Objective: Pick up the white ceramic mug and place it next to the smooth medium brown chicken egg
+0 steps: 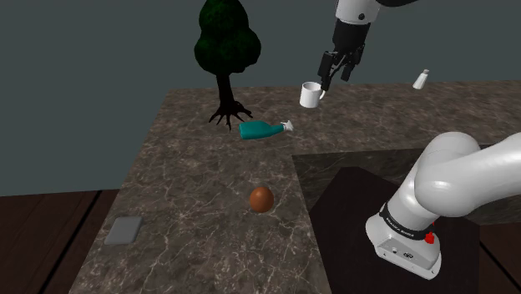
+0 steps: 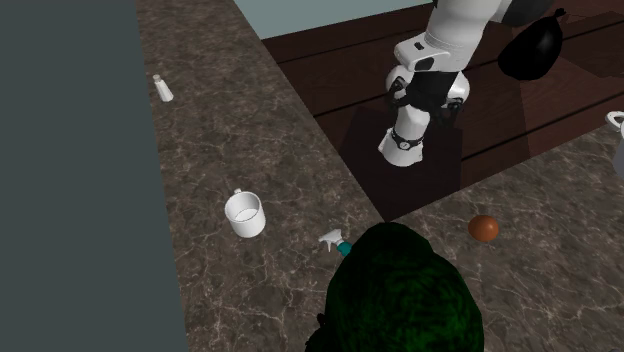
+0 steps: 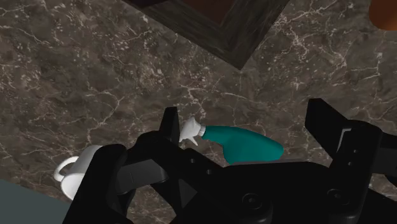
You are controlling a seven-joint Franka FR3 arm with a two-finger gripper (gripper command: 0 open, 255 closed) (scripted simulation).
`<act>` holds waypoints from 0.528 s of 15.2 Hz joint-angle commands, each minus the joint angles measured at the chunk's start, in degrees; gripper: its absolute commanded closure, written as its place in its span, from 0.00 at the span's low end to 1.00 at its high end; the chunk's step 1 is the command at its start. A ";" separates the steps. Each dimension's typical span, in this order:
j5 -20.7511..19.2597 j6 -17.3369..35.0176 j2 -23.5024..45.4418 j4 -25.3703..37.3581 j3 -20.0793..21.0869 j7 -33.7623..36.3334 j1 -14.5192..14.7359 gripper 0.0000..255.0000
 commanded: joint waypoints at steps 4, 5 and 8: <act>-1.55 4.04 3.65 -0.24 -2.95 -3.10 -0.83 0.00; -1.98 5.37 5.00 -0.17 -3.92 -4.13 -1.09 0.00; -3.02 9.30 9.42 0.50 -6.80 -7.21 -1.76 0.00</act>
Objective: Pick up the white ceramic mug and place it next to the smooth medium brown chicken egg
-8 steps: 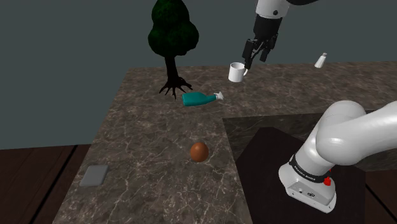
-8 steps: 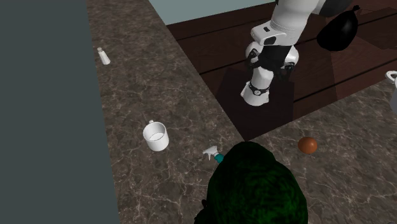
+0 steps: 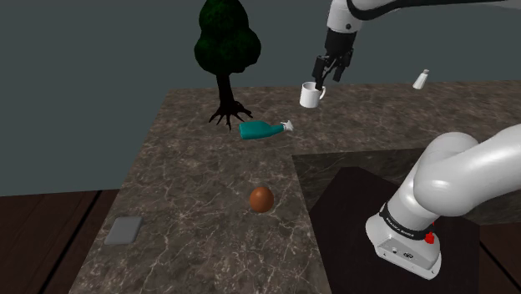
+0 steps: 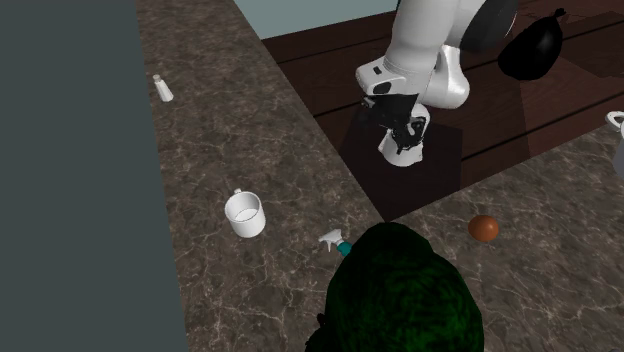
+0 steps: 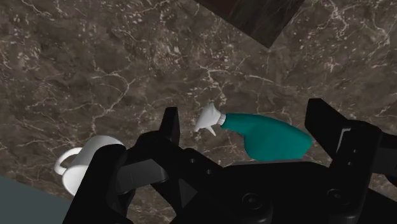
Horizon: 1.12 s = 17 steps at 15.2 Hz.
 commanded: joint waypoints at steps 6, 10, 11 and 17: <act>-0.90 8.90 11.72 3.26 -6.63 -7.59 -1.17 0.00; 0.30 12.99 19.49 7.00 -10.07 -12.25 -1.51 0.00; 0.82 13.89 21.53 8.12 -10.88 -13.49 -1.59 0.00; 5.84 17.92 34.55 16.41 -14.64 -21.46 -2.82 0.00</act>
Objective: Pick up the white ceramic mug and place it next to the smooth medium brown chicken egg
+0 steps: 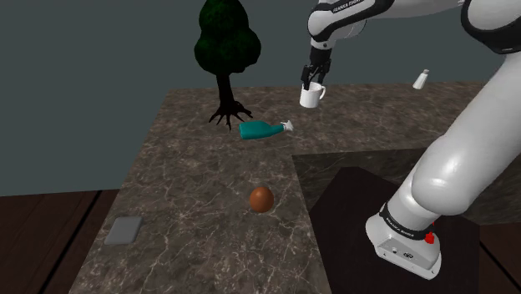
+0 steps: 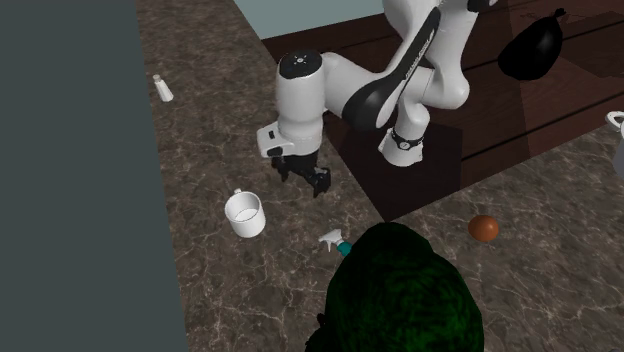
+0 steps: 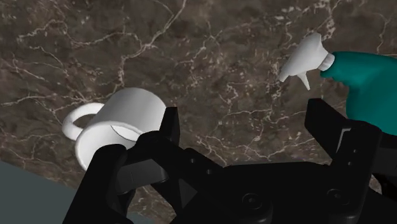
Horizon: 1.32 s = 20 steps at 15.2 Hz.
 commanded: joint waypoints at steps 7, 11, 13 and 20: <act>8.80 2.19 18.28 14.23 -1.71 -10.34 -4.48 0.00; 11.91 1.36 25.75 21.82 -1.08 -13.38 -7.37 0.00; 12.24 2.61 26.41 21.19 -0.89 -13.59 -7.48 0.00; 13.26 5.97 28.45 19.73 -0.36 -14.23 -7.81 0.00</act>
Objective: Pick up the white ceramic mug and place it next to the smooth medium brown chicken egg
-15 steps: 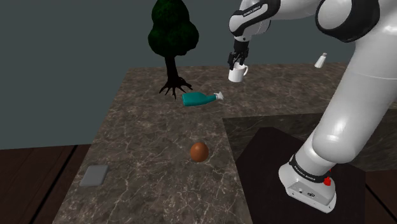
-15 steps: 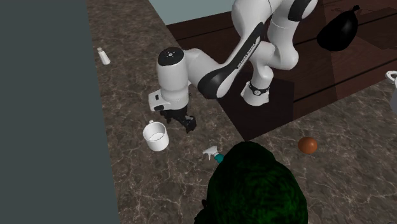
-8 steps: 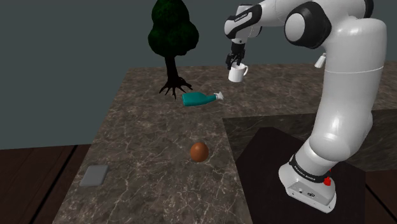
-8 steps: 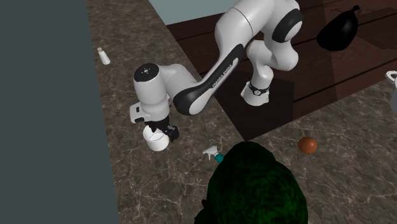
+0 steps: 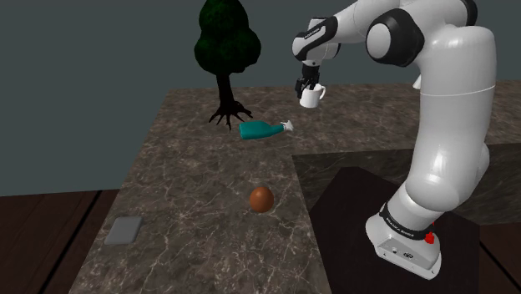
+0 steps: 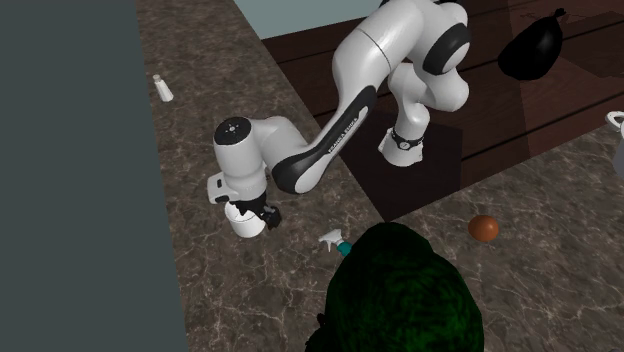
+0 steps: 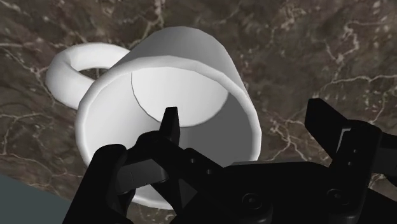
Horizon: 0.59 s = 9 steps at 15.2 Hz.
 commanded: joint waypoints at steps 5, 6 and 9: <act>0.08 0.20 0.16 -0.01 0.04 -0.06 -0.05 0.00; 0.08 0.19 0.15 -0.02 0.03 -0.06 -0.05 0.00; 0.08 0.19 0.15 -0.02 0.03 -0.06 -0.05 1.00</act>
